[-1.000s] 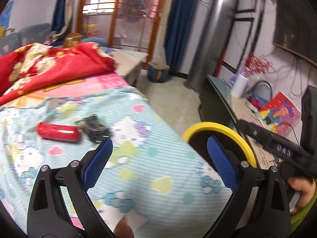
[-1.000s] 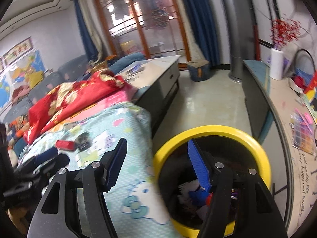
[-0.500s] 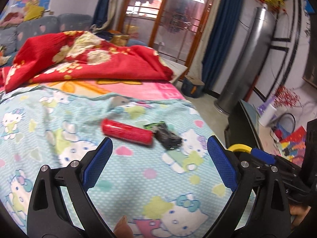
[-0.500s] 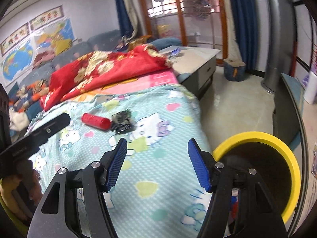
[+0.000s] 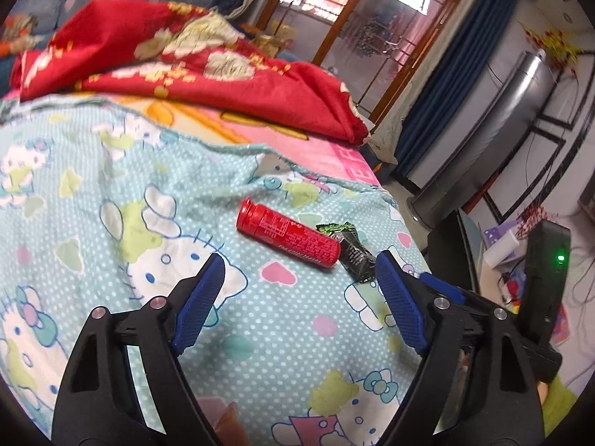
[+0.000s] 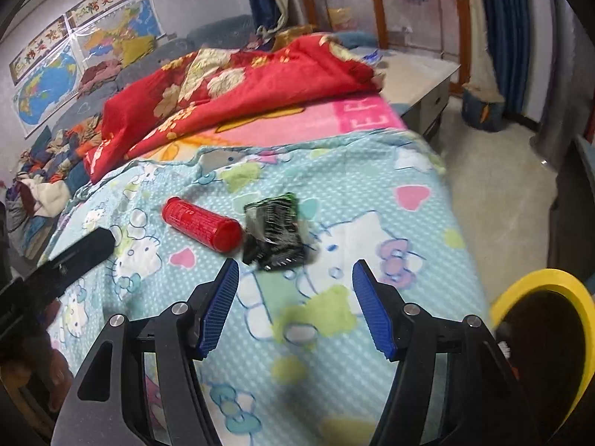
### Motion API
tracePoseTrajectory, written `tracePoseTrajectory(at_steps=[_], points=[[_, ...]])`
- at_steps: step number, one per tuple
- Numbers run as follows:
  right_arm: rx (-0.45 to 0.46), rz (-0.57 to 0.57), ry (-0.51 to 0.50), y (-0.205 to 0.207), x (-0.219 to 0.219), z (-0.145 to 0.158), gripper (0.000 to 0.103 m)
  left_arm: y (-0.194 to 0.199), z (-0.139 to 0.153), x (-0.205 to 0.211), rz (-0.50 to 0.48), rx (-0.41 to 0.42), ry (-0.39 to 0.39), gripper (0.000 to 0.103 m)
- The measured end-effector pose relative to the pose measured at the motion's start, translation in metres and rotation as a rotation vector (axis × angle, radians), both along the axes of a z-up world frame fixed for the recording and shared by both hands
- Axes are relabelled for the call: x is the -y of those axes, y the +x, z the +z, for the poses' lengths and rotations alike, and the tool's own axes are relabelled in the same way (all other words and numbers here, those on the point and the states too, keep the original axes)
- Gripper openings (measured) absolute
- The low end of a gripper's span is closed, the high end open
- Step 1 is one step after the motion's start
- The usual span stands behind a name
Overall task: Collect trash
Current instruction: 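Grasp the black-and-green snack packet with the right tool while the left tool grasps the red tube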
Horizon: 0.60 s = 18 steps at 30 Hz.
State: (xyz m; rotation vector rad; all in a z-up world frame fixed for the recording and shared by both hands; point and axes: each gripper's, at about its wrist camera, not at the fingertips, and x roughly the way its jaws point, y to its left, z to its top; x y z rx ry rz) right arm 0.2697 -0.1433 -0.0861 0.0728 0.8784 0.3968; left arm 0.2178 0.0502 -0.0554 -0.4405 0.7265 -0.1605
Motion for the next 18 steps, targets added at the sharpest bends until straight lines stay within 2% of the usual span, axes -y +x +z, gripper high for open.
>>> tracePoseTrajectory(at_steps=[2, 4, 10, 18], points=[[-0.017, 0.01, 0.001, 0.009, -0.005, -0.004, 0.061, 0.005, -0.004, -0.002, 0.003, -0.019, -0.028, 0.073], [-0.029, 0.019, -0.01, 0.018, -0.011, -0.009, 0.061, 0.011, -0.009, -0.003, 0.005, -0.039, -0.055, 0.064], [-0.048, 0.039, -0.031, 0.036, -0.021, -0.018, 0.057, 0.031, -0.021, -0.004, 0.019, -0.087, -0.087, 0.063], [-0.077, 0.038, 0.012, 0.046, -0.02, -0.029, 0.04, 0.059, -0.043, -0.005, 0.032, -0.174, -0.201, 0.062]])
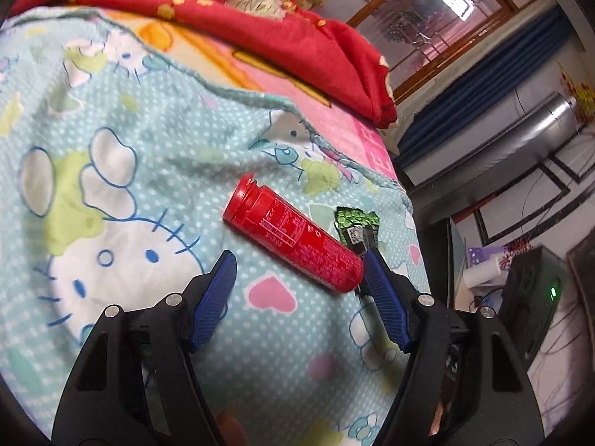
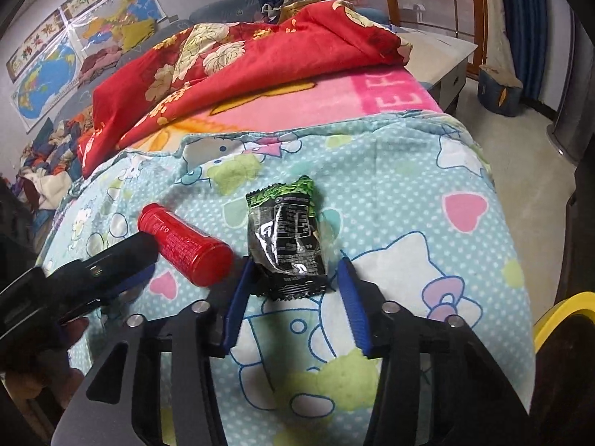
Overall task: Collect trash
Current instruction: 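Grasp the black-and-green snack packet with the right tool while the left tool grasps the red tube, then lift the packet and red tube and carry both tools over the bin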
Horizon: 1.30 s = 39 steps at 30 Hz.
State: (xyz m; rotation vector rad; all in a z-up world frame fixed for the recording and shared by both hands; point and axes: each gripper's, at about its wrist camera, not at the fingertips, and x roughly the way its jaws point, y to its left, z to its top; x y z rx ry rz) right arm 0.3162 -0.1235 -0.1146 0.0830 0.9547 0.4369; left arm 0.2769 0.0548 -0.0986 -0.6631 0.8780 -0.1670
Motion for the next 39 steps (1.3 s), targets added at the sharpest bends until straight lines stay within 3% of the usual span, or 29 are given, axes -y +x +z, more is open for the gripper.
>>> tracePoseTrajectory(at_steps=[5, 8, 14, 23, 30, 39], points=[[0.006, -0.015, 0.03, -0.002, 0.002, -0.001, 0.031, 0.011, 0.0, 0.001, 0.024, -0.008, 0.002, 0.061], [0.004, -0.032, 0.057, -0.005, 0.007, -0.001, 0.028, 0.017, -0.001, 0.003, 0.038, -0.023, 0.049, 0.046], [0.051, -0.05, 0.078, -0.026, 0.015, 0.007, 0.025, 0.018, 0.001, 0.005, 0.018, -0.014, 0.061, 0.038], [0.106, -0.103, 0.024, -0.061, 0.03, 0.015, 0.023, -0.005, 0.014, 0.016, -0.056, 0.043, 0.072, 0.027], [0.141, -0.126, 0.016, -0.085, 0.044, 0.025, 0.022, -0.028, 0.023, 0.032, -0.12, 0.084, 0.067, 0.025], [0.157, -0.176, 0.015, -0.103, 0.067, 0.031, 0.022, -0.05, 0.047, 0.06, -0.201, 0.193, 0.161, 0.024]])
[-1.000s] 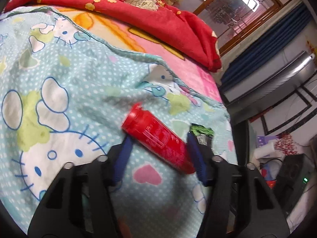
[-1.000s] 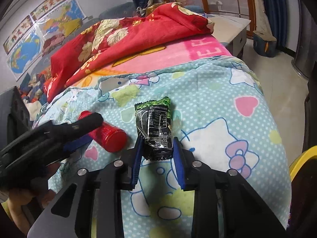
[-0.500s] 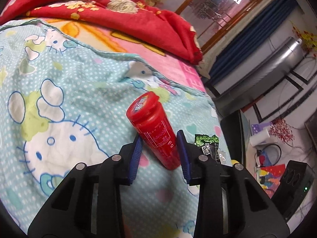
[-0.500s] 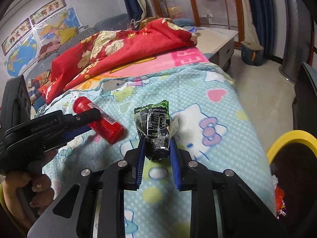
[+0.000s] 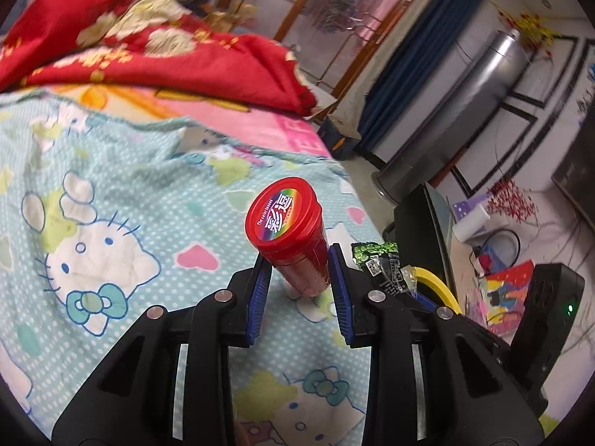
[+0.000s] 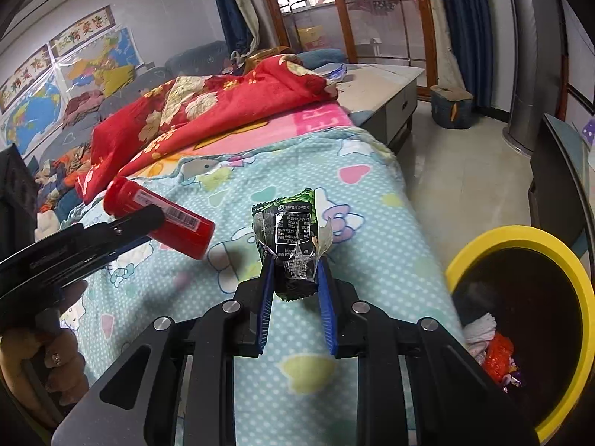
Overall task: Collect trash
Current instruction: 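Lift the packet and red tube and carry both tools over the bin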
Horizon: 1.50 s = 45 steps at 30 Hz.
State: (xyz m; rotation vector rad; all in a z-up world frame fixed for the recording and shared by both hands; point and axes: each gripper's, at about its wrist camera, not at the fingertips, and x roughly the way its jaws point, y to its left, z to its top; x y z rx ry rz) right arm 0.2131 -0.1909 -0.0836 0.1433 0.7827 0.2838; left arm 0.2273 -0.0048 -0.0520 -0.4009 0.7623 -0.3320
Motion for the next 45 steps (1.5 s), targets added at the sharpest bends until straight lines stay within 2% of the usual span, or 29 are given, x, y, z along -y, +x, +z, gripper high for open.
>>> tracePoseTrajectory(at_steps=[24, 45], points=[[0.062, -0.102, 0.012, -0.031, 0.055, 0.022, 0.022, -0.026, 0.033, 0.05, -0.135, 0.098, 0.035, 0.024], [0.064, -0.21, -0.012, -0.045, 0.101, 0.019, 0.022, -0.037, 0.039, 0.089, -0.238, 0.129, 0.054, 0.024]])
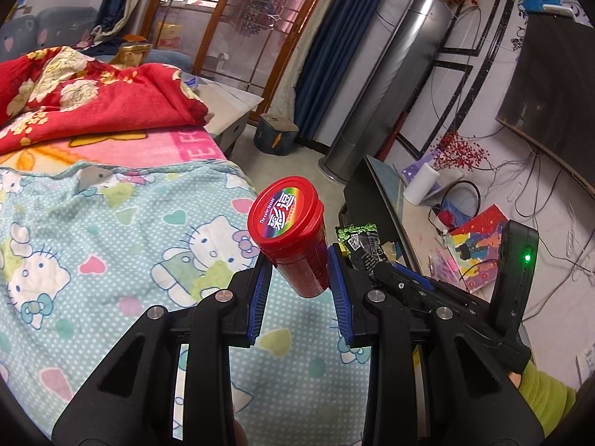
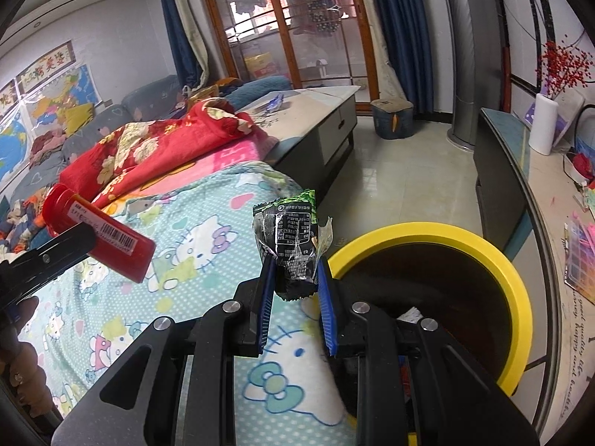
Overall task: Collect trash
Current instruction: 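Lift the packet and red tube and carry both tools over the bin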
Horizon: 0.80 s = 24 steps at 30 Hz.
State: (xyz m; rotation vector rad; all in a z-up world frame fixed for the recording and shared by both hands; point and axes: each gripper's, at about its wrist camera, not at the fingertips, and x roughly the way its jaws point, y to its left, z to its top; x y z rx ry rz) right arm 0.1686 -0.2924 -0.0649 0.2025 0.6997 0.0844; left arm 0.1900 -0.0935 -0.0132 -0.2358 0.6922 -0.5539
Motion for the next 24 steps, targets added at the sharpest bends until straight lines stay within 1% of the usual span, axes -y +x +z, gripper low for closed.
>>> tracePoseTrajectory(at_steps=[24], points=[[-0.016, -0.137, 0.006, -0.013, 0.055, -0.007, 0.022, -0.009, -0.01, 0.049, -0.13, -0.001, 0.052, 0.024]])
